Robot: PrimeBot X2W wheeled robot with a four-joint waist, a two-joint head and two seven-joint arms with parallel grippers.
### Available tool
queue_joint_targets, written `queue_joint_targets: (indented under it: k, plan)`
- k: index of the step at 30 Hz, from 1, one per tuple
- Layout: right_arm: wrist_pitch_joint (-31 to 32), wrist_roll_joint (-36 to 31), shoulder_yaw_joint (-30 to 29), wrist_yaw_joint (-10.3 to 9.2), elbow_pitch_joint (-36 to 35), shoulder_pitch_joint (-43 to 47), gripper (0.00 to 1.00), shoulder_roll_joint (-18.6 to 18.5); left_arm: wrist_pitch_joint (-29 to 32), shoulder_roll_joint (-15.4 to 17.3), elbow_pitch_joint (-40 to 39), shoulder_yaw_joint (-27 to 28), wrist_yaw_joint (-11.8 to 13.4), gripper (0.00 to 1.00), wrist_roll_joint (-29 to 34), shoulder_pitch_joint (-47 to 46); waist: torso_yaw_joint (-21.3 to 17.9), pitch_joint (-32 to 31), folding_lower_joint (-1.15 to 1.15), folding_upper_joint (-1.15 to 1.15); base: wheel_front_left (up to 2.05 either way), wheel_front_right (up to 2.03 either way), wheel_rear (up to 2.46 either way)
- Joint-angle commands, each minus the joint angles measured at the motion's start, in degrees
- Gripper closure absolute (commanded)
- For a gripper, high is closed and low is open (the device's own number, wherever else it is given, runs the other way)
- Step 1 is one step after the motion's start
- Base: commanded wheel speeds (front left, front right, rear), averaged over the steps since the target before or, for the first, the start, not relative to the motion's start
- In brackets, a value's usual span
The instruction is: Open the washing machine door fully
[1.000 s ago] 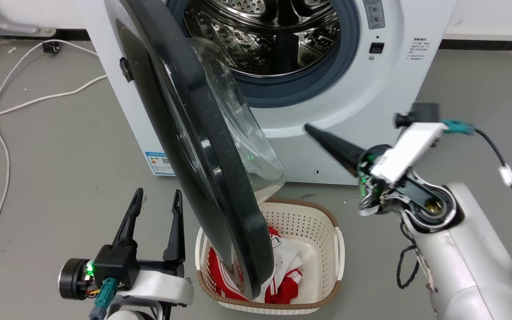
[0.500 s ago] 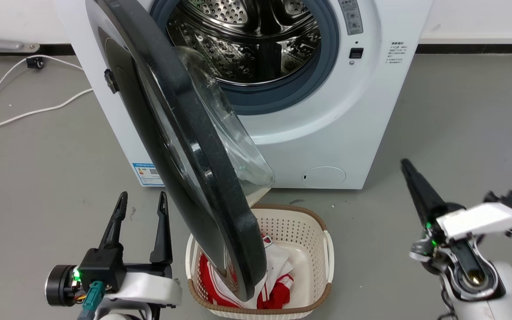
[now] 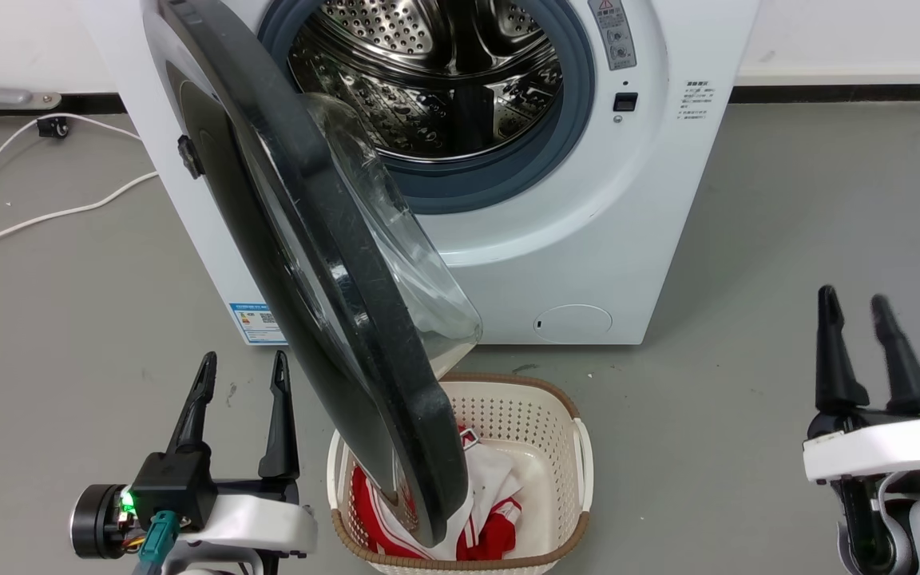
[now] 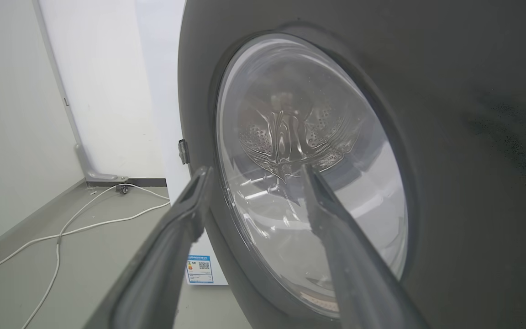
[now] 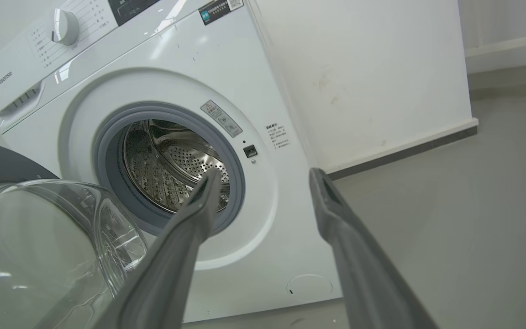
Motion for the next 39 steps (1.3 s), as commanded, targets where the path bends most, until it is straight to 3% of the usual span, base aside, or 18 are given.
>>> queue_joint_targets:
  k: [1,7,13,36,37,38,39]
  plan:
    - [-0.5,-4.7,-1.1,0.0,-1.9,1.0,0.0,1.3,-0.1,0.0,-0.1,0.3,-0.1,0.0,0.2,0.7,-0.1,0.0,0.0,0.0,0.0,0.0,0.0]
    - [0.2,-25.7,-3.3,-0.01,-10.7,4.2,0.0,4.5,-0.1,0.0,-0.3,0.7,-0.2,0.0,0.5,0.6,-0.2,0.1,0.0,0.0,0.0,0.0,0.0]
    - [2.3,-34.7,-3.6,-0.01,-15.7,8.9,0.0,6.1,-0.1,0.0,-0.3,0.8,-0.4,0.0,0.9,0.3,0.2,0.1,0.0,0.0,0.0,0.0,0.0]
    - [1.5,-30.6,-2.8,-0.01,-13.8,11.3,0.0,6.3,-0.1,0.0,-0.6,0.8,-0.5,0.0,1.6,0.2,-0.3,0.3,0.0,0.0,0.0,0.0,0.0]
    - [1.5,-30.6,-2.8,-0.01,-13.8,11.3,0.0,6.3,-0.1,0.0,-0.6,0.8,-0.5,0.03,1.5,0.2,-0.3,0.3,0.0,0.0,0.0,0.0,0.0]
    - [1.5,-30.6,-2.8,-0.01,-13.8,11.2,0.0,6.3,-0.1,0.0,-0.8,0.8,-0.6,0.62,1.5,0.1,-0.4,0.4,0.0,0.0,0.0,0.0,0.0]
    - [1.5,-30.5,-2.8,-0.01,-13.7,11.2,0.0,6.3,-0.1,0.0,-0.9,0.8,-0.7,1.0,1.5,0.1,-0.4,0.4,0.0,0.0,0.0,0.0,0.0]
